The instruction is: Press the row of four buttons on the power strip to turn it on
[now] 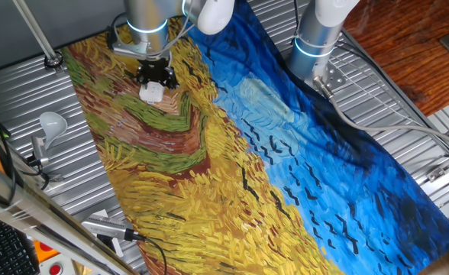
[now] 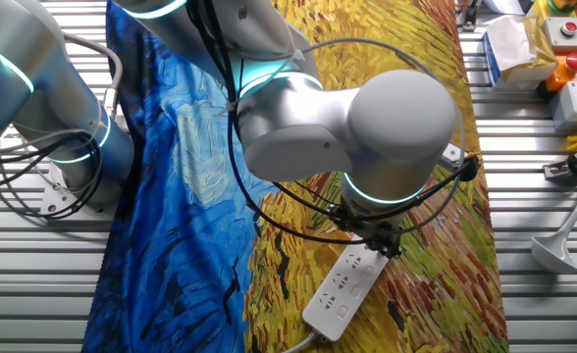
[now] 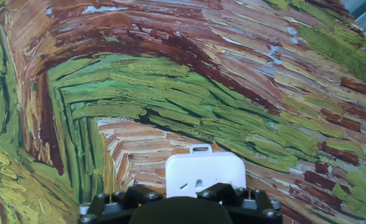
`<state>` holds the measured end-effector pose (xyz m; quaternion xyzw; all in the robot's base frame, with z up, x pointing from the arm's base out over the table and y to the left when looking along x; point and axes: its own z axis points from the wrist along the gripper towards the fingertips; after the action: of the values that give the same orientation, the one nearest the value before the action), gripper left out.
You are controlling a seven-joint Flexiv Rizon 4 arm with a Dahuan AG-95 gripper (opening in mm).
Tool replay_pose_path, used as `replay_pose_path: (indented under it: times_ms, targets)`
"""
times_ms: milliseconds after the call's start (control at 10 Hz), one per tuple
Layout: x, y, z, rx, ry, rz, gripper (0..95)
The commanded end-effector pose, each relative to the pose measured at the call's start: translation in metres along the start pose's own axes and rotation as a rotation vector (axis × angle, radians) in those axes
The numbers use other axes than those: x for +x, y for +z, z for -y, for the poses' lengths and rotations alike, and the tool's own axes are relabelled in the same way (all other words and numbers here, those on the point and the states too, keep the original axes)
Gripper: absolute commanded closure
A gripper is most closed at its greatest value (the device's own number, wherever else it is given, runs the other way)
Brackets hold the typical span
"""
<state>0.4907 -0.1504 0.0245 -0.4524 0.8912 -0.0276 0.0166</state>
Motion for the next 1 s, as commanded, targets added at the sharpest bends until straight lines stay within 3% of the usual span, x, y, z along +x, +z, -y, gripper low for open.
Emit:
replay_pose_path:
  times_ms: [100, 700, 1000]
  targets:
    - [-0.0011, 0.0011, 0.0003, 0.001, 0.0, 0.0, 0.0]
    - [-0.0021, 0.006, 0.0, -0.002, -0.017, 0.003, 0.0]
    - [-0.0015, -0.0019, -0.0029, -0.001, -0.009, 0.0, 0.0]
